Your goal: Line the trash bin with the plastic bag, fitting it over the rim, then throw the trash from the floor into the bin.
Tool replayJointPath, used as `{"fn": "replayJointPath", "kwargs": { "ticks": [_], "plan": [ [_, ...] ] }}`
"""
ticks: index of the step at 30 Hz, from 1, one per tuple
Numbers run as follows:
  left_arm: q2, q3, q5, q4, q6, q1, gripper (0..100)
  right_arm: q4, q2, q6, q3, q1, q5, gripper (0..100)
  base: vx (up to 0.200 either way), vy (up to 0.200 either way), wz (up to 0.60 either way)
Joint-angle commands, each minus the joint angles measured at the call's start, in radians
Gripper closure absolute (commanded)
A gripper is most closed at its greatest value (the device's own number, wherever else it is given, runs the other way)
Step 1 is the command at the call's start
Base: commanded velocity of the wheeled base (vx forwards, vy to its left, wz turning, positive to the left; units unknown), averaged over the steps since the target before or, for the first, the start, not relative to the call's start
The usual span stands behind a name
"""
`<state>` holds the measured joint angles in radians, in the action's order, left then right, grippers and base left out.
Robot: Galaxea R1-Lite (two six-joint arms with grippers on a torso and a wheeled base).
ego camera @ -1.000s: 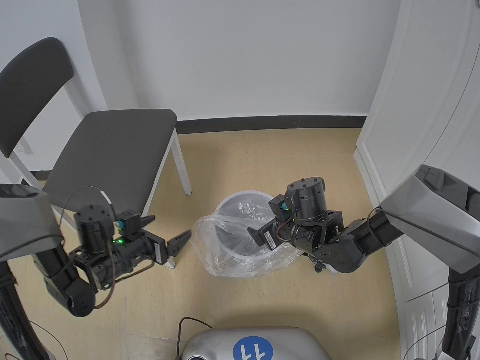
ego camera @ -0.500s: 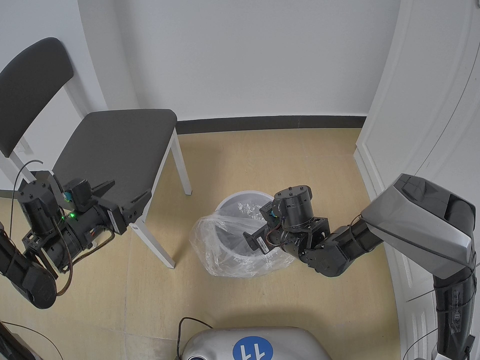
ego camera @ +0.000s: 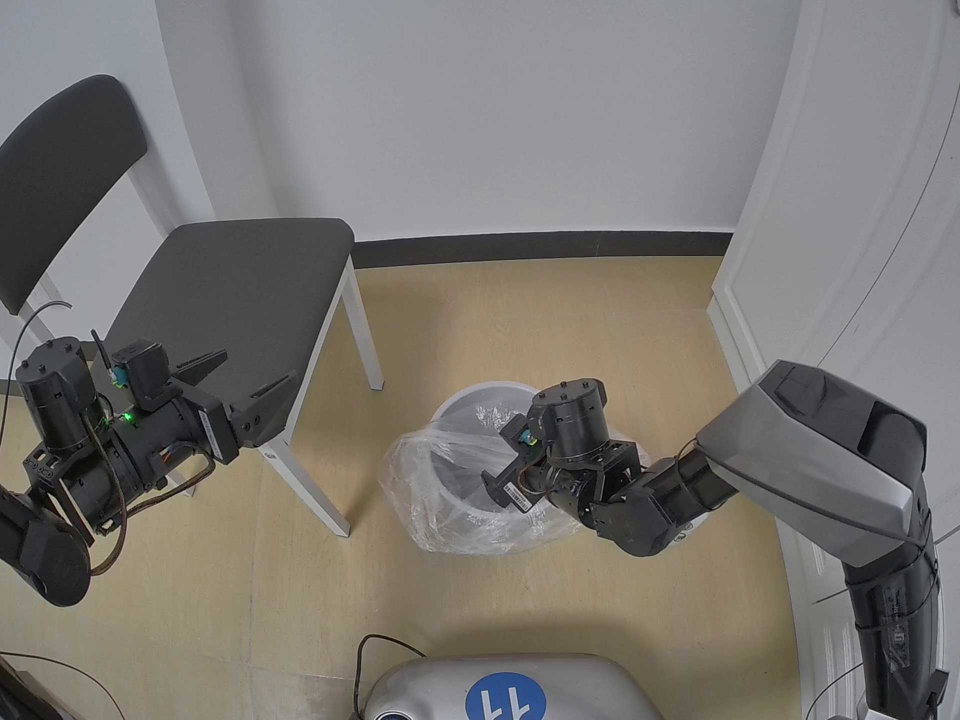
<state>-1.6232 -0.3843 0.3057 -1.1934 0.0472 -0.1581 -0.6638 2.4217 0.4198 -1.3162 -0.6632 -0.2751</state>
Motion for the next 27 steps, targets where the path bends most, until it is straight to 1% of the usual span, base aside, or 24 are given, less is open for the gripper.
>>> {"fn": "replayJointPath", "kwargs": {
  "ticks": [1,5,11,12,18,21,23,24,27],
  "plan": [
    [-0.035,0.008,0.039,-0.006,0.0,0.066,0,0.003,0.065,0.051,-0.061,-0.01,-0.003,0,0.0,0.0,0.0],
    [-0.05,-0.018,0.064,-0.008,0.002,0.1,0,0.009,0.117,0.077,-0.135,-0.013,-0.003,0,0.0,0.0,0.0],
    [-0.043,-0.038,0.064,-0.008,0.002,0.123,0,0.052,0.185,0.097,-0.222,-0.007,-0.004,0,0.0,0.0,0.0],
    [-0.035,-0.041,0.067,-0.008,0.0,0.14,0,0.059,0.201,0.097,-0.245,-0.003,-0.004,0,0.0,0.0,0.0],
    [-0.01,-0.044,0.067,-0.008,0.0,0.15,0,0.061,0.234,0.097,-0.259,0.007,-0.007,0,0.0,0.0,0.0],
    [-0.004,-0.042,0.067,-0.009,0.0,0.15,0,0.059,0.247,0.097,-0.27,0.013,-0.029,0,0.0,0.0,0.0],
    [-0.004,-0.039,0.075,-0.011,-0.001,0.15,0,0.059,0.27,0.096,-0.308,0.02,-0.041,0,0.0,0.0,0.0],
    [-0.004,-0.041,0.081,-0.012,-0.001,0.15,0,0.059,0.286,0.089,-0.336,0.022,-0.041,100,0.0,0.0,0.0],
    [-0.001,-0.042,0.087,-0.012,0.0,0.15,0,0.059,0.31,0.062,-0.387,0.027,-0.044,100,0.0,0.0,0.0]
  ]
}}
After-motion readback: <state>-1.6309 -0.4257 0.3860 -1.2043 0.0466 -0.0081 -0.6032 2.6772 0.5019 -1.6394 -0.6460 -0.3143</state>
